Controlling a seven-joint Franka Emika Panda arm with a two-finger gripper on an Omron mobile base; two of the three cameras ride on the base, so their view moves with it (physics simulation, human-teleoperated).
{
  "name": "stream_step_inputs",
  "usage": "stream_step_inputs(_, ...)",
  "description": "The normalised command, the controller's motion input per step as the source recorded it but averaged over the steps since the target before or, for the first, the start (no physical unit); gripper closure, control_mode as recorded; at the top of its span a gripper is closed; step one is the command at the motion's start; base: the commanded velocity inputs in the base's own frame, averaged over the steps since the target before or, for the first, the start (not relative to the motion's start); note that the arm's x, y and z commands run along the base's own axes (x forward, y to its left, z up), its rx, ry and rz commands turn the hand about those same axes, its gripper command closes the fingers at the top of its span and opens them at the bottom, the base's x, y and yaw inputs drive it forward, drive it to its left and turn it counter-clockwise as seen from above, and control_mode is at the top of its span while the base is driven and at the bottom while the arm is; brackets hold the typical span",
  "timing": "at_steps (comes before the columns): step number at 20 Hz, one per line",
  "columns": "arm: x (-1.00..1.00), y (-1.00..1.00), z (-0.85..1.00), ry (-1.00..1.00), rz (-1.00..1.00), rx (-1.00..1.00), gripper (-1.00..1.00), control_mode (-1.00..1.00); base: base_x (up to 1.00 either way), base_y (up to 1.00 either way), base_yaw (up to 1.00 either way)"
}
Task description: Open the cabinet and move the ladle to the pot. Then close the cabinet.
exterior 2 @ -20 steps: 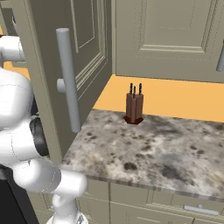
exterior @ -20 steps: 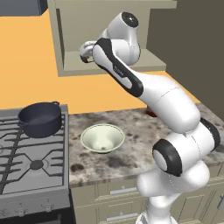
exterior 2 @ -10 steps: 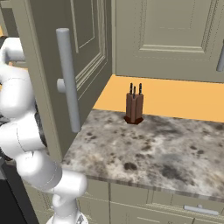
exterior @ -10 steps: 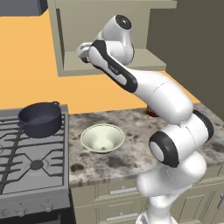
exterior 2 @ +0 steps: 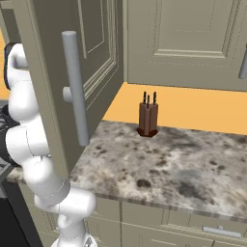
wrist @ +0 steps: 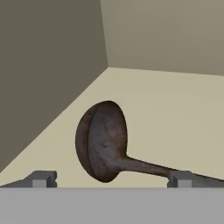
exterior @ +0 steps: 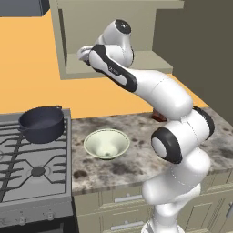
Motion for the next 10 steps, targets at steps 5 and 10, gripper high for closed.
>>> stream_step_inputs(5,0.34,0.18,-0.01,0.0,0.0,0.0,-1.0,-1.0,0.0,0.0,0.0)
stream_step_inputs(10,0.27,0.14,-0.01,0.0,0.0,0.0,-1.0,-1.0,0.0,0.0,0.0)
